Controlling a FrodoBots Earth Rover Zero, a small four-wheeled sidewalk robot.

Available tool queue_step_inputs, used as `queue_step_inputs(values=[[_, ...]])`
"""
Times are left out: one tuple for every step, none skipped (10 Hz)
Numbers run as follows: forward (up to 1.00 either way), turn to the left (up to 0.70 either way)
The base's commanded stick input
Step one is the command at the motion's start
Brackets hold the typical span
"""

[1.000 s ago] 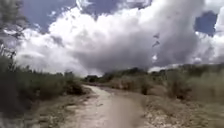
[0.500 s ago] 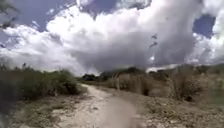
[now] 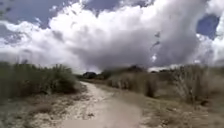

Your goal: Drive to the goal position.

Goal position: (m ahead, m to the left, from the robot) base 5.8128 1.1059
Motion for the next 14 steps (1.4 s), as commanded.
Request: queue_step_inputs(values=[[0.85, 0.00], [0.85, 0.00], [0.85, 0.00], [0.85, 0.00], [0.85, 0.00], [0.85, 0.00], [0.85, 0.00], [0.85, 0.00], [0.85, 0.00], [0.85, 0.00], [0.85, 0.00], [0.85, 0.00], [0.85, 0.00], [0.85, 0.00]])
